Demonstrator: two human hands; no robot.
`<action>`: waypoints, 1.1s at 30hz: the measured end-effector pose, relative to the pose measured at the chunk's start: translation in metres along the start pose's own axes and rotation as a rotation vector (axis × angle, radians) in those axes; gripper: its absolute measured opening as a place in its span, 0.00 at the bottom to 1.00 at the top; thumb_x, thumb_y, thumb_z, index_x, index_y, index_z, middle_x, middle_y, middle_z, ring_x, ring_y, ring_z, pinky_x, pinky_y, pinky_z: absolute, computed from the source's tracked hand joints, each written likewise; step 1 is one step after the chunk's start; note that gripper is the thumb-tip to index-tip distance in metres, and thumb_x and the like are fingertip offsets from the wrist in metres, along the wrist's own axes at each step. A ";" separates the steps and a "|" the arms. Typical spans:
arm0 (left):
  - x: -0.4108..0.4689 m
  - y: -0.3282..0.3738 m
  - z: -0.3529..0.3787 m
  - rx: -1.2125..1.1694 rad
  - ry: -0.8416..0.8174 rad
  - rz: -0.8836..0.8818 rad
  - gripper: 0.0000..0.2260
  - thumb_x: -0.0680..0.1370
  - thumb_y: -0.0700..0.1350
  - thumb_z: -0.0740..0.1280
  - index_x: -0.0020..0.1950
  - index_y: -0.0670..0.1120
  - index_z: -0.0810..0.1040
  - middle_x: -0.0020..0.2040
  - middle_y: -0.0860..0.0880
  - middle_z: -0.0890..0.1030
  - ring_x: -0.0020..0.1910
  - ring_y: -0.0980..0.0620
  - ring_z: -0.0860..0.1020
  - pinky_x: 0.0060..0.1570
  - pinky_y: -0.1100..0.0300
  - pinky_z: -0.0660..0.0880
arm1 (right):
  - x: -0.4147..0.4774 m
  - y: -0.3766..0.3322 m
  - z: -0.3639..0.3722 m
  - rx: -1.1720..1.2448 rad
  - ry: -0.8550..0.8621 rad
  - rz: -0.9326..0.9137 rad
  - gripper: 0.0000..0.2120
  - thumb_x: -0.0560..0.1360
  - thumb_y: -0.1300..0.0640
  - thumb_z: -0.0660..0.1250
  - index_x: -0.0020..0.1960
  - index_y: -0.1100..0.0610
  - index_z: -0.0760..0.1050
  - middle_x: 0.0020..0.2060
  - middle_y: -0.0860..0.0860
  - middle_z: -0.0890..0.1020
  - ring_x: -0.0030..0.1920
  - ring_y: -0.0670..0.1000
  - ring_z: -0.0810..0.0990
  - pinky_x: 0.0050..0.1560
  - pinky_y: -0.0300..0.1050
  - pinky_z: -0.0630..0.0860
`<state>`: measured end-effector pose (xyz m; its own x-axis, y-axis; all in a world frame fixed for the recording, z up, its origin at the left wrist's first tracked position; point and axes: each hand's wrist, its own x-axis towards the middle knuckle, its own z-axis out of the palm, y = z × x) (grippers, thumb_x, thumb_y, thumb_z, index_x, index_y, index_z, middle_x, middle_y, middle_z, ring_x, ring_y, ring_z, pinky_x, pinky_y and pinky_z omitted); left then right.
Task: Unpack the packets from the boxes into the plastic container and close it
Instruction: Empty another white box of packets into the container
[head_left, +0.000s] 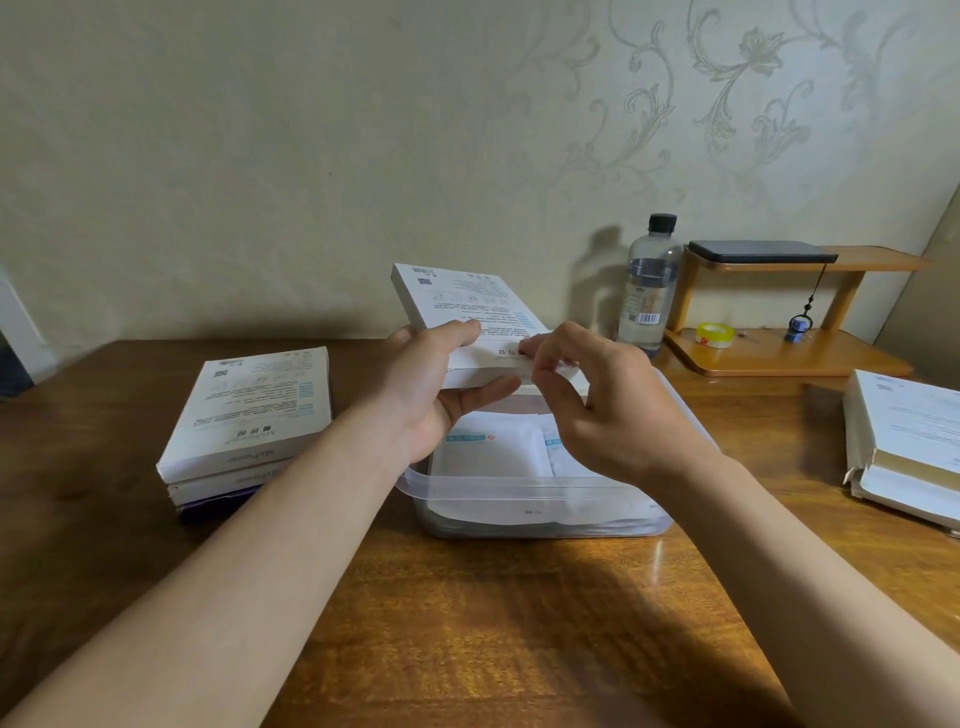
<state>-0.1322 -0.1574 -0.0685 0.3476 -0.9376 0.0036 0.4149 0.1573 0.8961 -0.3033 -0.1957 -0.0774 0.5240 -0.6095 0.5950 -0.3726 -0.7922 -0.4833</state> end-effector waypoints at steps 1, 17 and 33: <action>0.000 0.000 0.000 0.000 -0.001 0.002 0.19 0.81 0.38 0.66 0.71 0.48 0.73 0.58 0.44 0.85 0.48 0.43 0.87 0.37 0.54 0.83 | 0.000 0.000 0.000 0.004 0.002 -0.006 0.03 0.79 0.61 0.65 0.49 0.53 0.74 0.56 0.48 0.83 0.53 0.43 0.76 0.46 0.29 0.73; -0.002 0.002 0.000 -0.040 0.007 0.000 0.18 0.81 0.37 0.65 0.71 0.46 0.73 0.57 0.42 0.85 0.47 0.42 0.87 0.35 0.55 0.83 | -0.001 0.000 0.001 0.021 0.042 -0.073 0.05 0.76 0.63 0.66 0.48 0.54 0.74 0.51 0.48 0.81 0.53 0.45 0.77 0.45 0.27 0.71; -0.003 0.008 -0.001 -0.220 -0.008 -0.014 0.12 0.82 0.38 0.65 0.66 0.44 0.75 0.58 0.40 0.85 0.51 0.41 0.86 0.34 0.56 0.83 | 0.007 0.007 -0.002 0.072 0.284 0.392 0.13 0.77 0.56 0.62 0.61 0.54 0.72 0.35 0.49 0.81 0.40 0.50 0.81 0.47 0.56 0.80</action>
<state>-0.1291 -0.1525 -0.0619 0.3343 -0.9425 -0.0041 0.5938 0.2072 0.7775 -0.3039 -0.2059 -0.0753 0.1218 -0.8539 0.5060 -0.4412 -0.5032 -0.7430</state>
